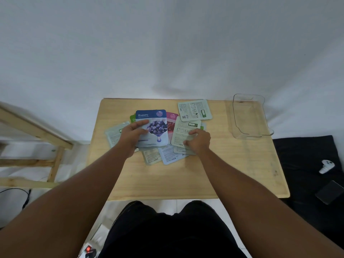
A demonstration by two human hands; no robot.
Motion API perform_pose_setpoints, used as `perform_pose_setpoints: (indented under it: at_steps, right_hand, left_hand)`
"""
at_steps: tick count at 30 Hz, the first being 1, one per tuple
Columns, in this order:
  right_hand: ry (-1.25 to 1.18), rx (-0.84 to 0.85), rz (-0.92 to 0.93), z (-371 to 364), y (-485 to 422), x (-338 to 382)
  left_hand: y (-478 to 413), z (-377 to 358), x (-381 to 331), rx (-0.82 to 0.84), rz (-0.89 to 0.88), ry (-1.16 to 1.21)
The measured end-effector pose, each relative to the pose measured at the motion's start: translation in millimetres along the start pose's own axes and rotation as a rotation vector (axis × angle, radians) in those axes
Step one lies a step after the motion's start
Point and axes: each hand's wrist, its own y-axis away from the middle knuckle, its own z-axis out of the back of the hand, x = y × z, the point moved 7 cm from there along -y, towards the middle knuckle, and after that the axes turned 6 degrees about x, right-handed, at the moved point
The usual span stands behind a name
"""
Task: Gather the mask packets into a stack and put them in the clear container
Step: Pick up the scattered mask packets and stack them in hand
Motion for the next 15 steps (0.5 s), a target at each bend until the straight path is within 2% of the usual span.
perform_pose_setpoints:
  at_steps: [5, 11, 13, 15]
  right_hand:
    - [-0.165, 0.057, 0.097, 18.7, 8.1, 0.7]
    - [-0.448, -0.137, 0.309, 64.8, 52.3, 43.5]
    - [-0.439, -0.155, 0.412, 69.4, 69.6, 66.6]
    - [-0.300, -0.149, 0.562, 63.8, 85.0, 93.2]
  left_hand:
    - [-3.1, -7.2, 2.2, 0.025, -0.002, 0.012]
    - [0.1, -21.2, -1.5, 0.028, 0.002, 0.003]
    - [3.6, -31.0, -3.9, 0.042, 0.003, -0.009]
    - [8.0, -42.0, -7.8, 0.060, -0.004, -0.003]
